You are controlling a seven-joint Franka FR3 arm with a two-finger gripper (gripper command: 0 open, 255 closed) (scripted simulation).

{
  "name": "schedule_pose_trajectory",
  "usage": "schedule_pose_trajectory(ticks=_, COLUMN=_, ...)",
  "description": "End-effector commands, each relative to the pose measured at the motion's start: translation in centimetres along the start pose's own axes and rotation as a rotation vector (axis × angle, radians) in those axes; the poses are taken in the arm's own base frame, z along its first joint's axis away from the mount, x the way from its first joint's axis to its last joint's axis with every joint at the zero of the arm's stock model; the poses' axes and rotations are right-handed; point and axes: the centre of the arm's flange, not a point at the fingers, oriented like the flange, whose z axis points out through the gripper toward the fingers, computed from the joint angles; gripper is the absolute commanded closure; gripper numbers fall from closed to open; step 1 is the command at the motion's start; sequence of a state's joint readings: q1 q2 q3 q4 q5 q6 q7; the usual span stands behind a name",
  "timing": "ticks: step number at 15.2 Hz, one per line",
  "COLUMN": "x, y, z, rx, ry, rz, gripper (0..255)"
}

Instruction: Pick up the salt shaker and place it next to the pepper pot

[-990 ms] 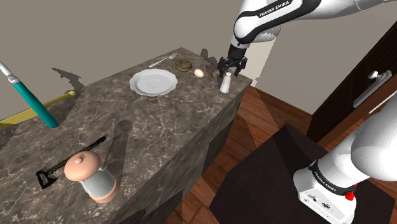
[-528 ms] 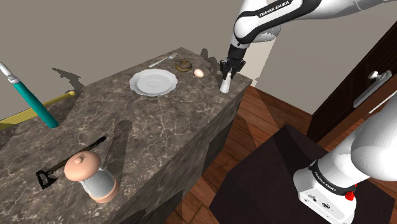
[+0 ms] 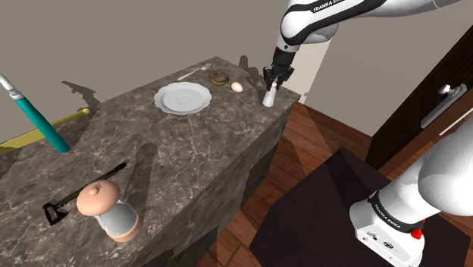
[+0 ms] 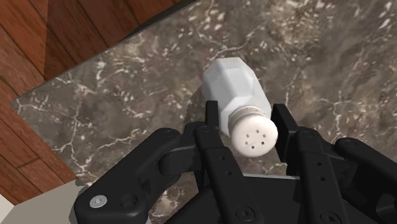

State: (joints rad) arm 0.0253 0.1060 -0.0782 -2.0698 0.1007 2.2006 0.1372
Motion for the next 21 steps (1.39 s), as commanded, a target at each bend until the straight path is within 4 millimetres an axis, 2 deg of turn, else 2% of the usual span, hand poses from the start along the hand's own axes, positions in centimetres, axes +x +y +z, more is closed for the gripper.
schedule_pose_trajectory(ticks=1, x=0.0, y=0.0, z=-1.1, rx=0.0, ry=0.0, rz=0.0, gripper=255)
schedule_pose_trajectory(ticks=21, x=0.2, y=-0.9, z=-11.6, rx=0.0, ry=0.0, rz=0.0, gripper=255)
